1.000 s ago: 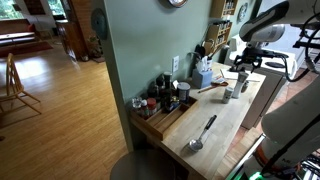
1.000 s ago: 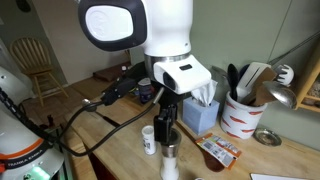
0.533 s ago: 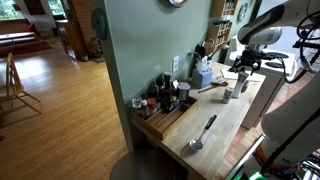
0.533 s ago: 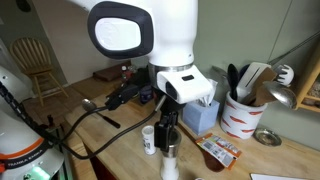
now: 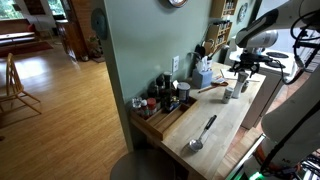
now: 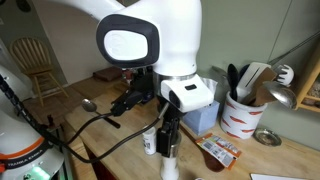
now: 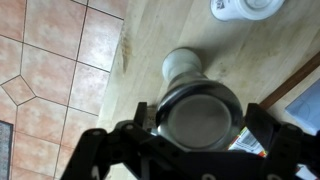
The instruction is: Put the spice bottle onto the tray
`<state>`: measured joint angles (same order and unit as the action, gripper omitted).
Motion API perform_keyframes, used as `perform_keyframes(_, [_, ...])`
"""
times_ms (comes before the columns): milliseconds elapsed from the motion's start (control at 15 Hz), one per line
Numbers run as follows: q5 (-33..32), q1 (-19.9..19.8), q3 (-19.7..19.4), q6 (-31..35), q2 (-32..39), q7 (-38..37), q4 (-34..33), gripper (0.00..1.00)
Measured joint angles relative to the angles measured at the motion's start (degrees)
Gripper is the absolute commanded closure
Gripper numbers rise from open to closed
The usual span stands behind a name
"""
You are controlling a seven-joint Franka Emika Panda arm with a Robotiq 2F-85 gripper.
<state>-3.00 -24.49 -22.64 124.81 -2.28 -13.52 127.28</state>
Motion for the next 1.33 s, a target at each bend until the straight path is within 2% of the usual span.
perform_keyframes(67, [0.0, 0.0, 0.0, 0.0, 0.39, 0.0, -0.15, 0.0])
perform_keyframes(133, [0.0, 0.0, 0.0, 0.0, 0.79, 0.0, -0.36, 0.18])
perform_keyframes(467, [0.0, 0.0, -0.13, 0.24, 2.53, 0.0, -1.59, 0.57])
perform_keyframes(533, [0.01, 0.0, -0.21, 0.41, 2.76, 0.0, -1.65, 0.62])
perform_keyframes(1067, [0.01, 0.0, -0.24, 0.86, 3.2, 0.16, -2.08, 0.63])
perform_keyframes(1333, [0.01, 0.01, -0.27, 0.85, -0.21, 2.92, -1.3, 0.63])
